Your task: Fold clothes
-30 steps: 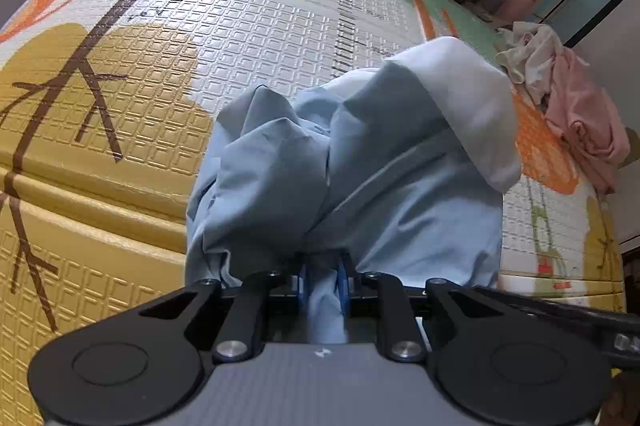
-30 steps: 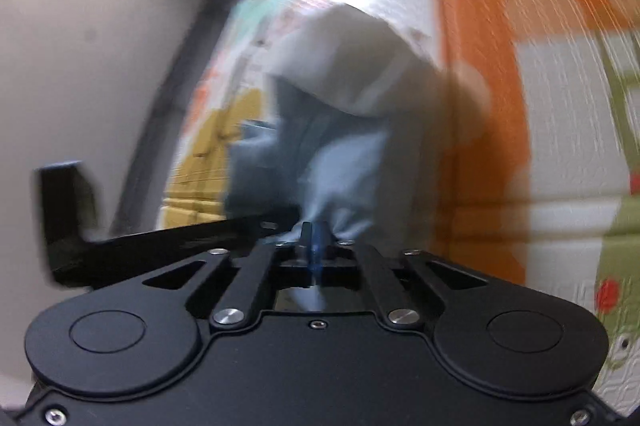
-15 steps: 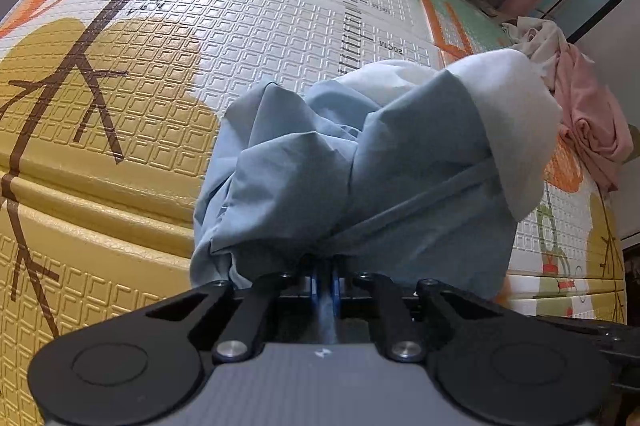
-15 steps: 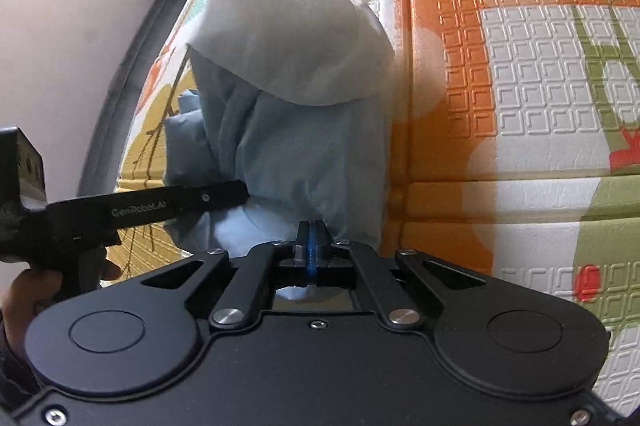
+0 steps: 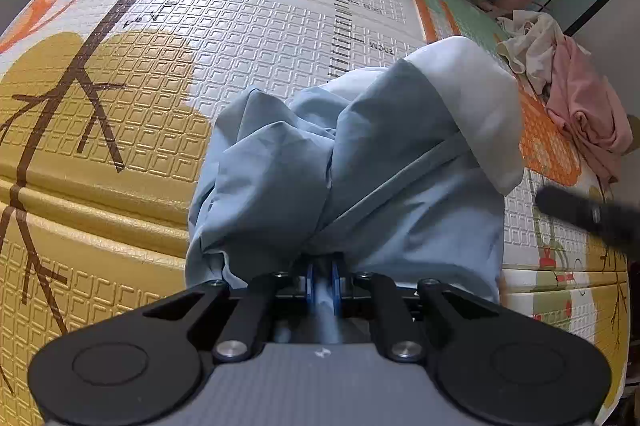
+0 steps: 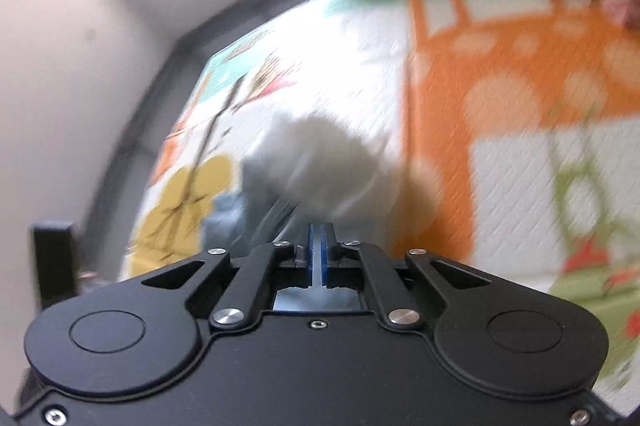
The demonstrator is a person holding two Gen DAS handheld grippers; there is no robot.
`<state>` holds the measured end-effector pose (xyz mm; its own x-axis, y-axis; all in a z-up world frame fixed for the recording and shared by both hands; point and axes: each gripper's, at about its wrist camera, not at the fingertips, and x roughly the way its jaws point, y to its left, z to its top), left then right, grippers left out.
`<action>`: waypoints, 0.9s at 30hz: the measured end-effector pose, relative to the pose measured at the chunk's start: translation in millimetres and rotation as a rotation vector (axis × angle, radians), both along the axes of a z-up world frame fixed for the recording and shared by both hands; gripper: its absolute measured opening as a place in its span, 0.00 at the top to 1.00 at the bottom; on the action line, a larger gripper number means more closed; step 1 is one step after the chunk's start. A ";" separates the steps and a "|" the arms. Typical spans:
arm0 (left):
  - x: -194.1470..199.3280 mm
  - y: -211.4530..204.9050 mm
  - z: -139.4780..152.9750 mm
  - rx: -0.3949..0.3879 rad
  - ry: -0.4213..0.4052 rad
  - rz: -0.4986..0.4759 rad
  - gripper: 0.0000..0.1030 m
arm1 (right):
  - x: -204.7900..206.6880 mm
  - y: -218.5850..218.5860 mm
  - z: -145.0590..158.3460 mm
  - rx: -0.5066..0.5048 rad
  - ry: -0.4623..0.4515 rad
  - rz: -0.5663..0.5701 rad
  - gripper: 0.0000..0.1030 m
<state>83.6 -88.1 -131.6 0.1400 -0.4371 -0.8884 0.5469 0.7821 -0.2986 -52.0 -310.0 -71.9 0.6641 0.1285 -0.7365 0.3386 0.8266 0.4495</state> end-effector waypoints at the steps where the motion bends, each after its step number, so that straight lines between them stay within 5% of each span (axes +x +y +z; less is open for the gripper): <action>1: 0.6 -0.2 -0.4 0.001 0.002 0.001 0.89 | 4.5 -2.1 -0.8 -0.012 -0.001 -0.014 0.97; 27: 5.1 6.8 -8.8 -0.025 0.022 -0.009 0.88 | 112.7 30.1 -42.3 -0.097 0.112 0.088 0.97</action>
<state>88.7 -81.2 -140.4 0.1161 -0.4606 -0.8800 0.5472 0.7690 -0.3303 60.7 -279.8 -114.2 0.5662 0.1076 -0.8172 0.3065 0.8929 0.3299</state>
